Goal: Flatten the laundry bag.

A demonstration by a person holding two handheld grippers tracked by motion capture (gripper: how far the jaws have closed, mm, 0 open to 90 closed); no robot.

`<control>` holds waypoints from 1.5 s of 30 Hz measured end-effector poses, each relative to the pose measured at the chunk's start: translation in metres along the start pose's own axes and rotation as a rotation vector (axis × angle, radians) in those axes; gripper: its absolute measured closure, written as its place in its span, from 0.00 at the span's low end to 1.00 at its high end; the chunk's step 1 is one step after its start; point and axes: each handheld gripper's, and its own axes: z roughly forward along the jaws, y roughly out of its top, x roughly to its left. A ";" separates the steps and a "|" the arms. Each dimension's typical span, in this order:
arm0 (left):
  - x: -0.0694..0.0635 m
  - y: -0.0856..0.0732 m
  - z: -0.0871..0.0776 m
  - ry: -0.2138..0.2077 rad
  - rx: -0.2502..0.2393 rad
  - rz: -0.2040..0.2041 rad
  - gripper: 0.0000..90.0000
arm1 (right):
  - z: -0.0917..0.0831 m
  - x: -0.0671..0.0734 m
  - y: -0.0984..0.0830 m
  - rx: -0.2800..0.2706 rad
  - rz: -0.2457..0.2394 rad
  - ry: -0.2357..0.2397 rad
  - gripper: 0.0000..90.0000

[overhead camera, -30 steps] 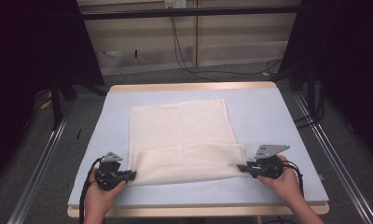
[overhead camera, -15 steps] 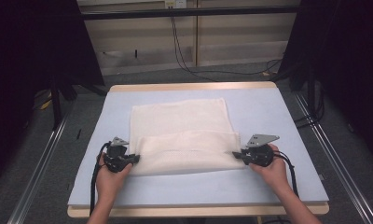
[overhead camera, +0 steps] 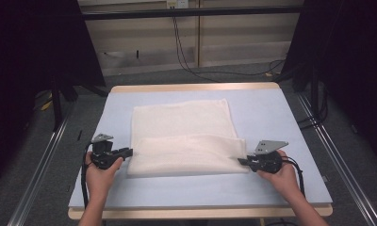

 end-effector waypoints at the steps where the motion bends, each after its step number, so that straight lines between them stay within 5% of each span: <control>1: 0.003 0.002 0.002 0.012 0.016 0.005 0.86 | 0.000 0.000 0.000 0.001 -0.002 0.002 0.92; 4: 0.011 0.005 0.008 0.021 0.039 0.000 0.88 | 0.000 0.000 0.000 0.001 -0.004 0.003 0.92; 6: 0.011 0.007 0.015 -0.039 0.064 -0.016 0.91 | 0.000 0.000 0.000 0.000 -0.008 0.005 0.92; 8: 0.009 0.006 0.021 -0.045 0.091 -0.015 0.91 | 0.000 0.000 0.000 0.000 -0.010 0.003 0.92; 14: 0.001 0.000 0.016 -0.116 0.062 -0.030 0.91 | -0.001 0.001 -0.001 -0.003 -0.004 -0.007 0.91; 20: -0.007 0.000 0.018 -0.167 0.062 -0.049 0.78 | 0.000 0.002 0.000 -0.001 -0.004 -0.008 0.91; 26: -0.025 -0.001 0.027 -0.231 0.101 -0.010 0.64 | 0.000 0.002 0.000 -0.002 -0.002 -0.004 0.91; 29: -0.033 -0.005 0.030 -0.219 0.133 0.031 0.62 | 0.000 0.002 0.000 -0.001 -0.002 -0.006 0.91; 36: -0.038 -0.008 0.026 -0.201 0.149 0.094 0.86 | 0.001 0.002 0.000 -0.004 0.002 -0.006 0.91; 45: -0.038 -0.013 0.000 -0.268 0.089 0.119 0.88 | -0.001 0.001 0.000 -0.018 0.042 -0.008 0.84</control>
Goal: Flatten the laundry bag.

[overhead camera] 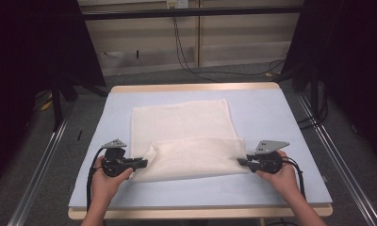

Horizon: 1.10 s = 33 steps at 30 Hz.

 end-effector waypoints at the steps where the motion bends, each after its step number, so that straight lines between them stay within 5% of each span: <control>1: 0.000 -0.002 -0.001 -0.006 -0.002 0.003 0.88 | -0.002 -0.001 0.000 -0.009 0.016 0.001 0.82; 7: -0.003 -0.006 -0.007 -0.010 -0.006 0.026 0.88 | -0.023 -0.013 0.002 -0.061 0.128 -0.019 0.67; 13: -0.003 -0.009 -0.009 -0.009 -0.011 0.030 0.88 | -0.039 -0.029 -0.003 -0.076 0.187 -0.073 0.70; 21: -0.004 -0.010 -0.009 -0.015 -0.009 0.045 0.88 | -0.014 -0.043 -0.001 0.025 0.146 -0.143 0.77; 25: -0.003 -0.011 -0.010 -0.027 -0.006 0.048 0.88 | -0.003 -0.037 0.003 -0.023 0.155 -0.038 0.78; 30: -0.005 -0.013 -0.011 -0.030 -0.010 0.045 0.88 | -0.013 -0.030 0.007 -0.101 0.160 0.034 0.78; 33: -0.006 -0.014 -0.013 -0.031 -0.006 0.049 0.87 | -0.017 -0.023 0.005 -0.101 0.126 0.085 0.78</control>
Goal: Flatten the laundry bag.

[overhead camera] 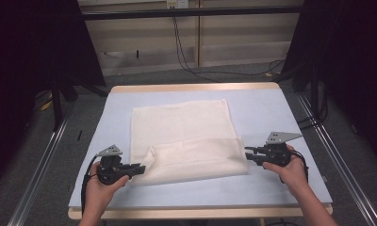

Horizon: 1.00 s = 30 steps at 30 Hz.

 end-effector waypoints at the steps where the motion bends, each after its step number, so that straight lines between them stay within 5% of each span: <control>1: -0.001 -0.001 -0.001 -0.006 -0.002 -0.003 0.87 | -0.001 0.002 -0.002 0.007 -0.008 0.014 0.78; 7: -0.001 -0.004 -0.007 0.002 -0.020 -0.009 0.83 | -0.002 0.010 -0.014 0.055 -0.047 0.058 0.82; 11: 0.002 -0.006 -0.012 0.007 -0.047 -0.048 0.78 | 0.001 0.014 -0.018 0.145 -0.111 0.062 0.86; 21: 0.026 -0.013 -0.026 0.054 -0.065 -0.151 0.71 | 0.002 0.015 -0.021 0.158 -0.140 0.056 0.92; 26: 0.029 -0.014 -0.030 0.062 -0.052 -0.154 0.70 | 0.002 0.015 -0.022 0.158 -0.153 0.057 0.93; 30: 0.034 -0.016 -0.032 0.111 -0.055 -0.181 0.66 | 0.002 0.016 -0.022 0.159 -0.161 0.058 0.93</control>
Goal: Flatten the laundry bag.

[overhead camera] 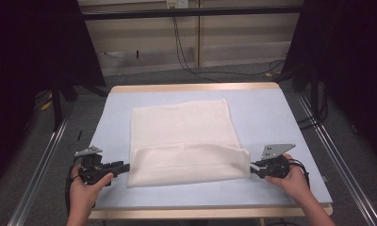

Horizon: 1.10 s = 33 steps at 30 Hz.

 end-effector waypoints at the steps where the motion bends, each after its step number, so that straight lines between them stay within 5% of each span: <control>1: 0.002 0.000 0.000 0.016 0.010 -0.009 0.66 | 0.000 0.001 0.000 0.000 0.001 -0.002 0.93; 4: 0.006 -0.001 0.003 0.059 0.046 -0.007 0.64 | 0.000 0.000 0.000 -0.001 0.003 0.000 0.93; 11: 0.000 -0.003 0.020 0.034 0.104 0.014 0.62 | 0.000 0.000 -0.002 -0.014 0.028 0.000 0.93; 13: -0.003 -0.004 0.025 0.023 0.132 0.007 0.67 | 0.000 0.000 -0.003 -0.018 0.038 -0.008 0.91; 19: -0.012 -0.002 0.029 0.106 0.169 0.059 0.82 | -0.001 0.000 -0.002 -0.016 0.096 -0.062 0.76; 23: -0.014 0.002 0.034 0.101 0.193 0.043 0.95 | 0.001 -0.001 -0.002 -0.015 0.133 -0.082 0.71; 30: -0.011 0.015 0.048 0.153 0.139 0.058 0.98 | 0.010 -0.006 0.008 0.011 0.162 -0.046 0.97; 33: -0.002 0.024 0.055 0.159 0.122 0.046 0.98 | 0.015 -0.011 0.013 0.012 0.143 -0.074 0.97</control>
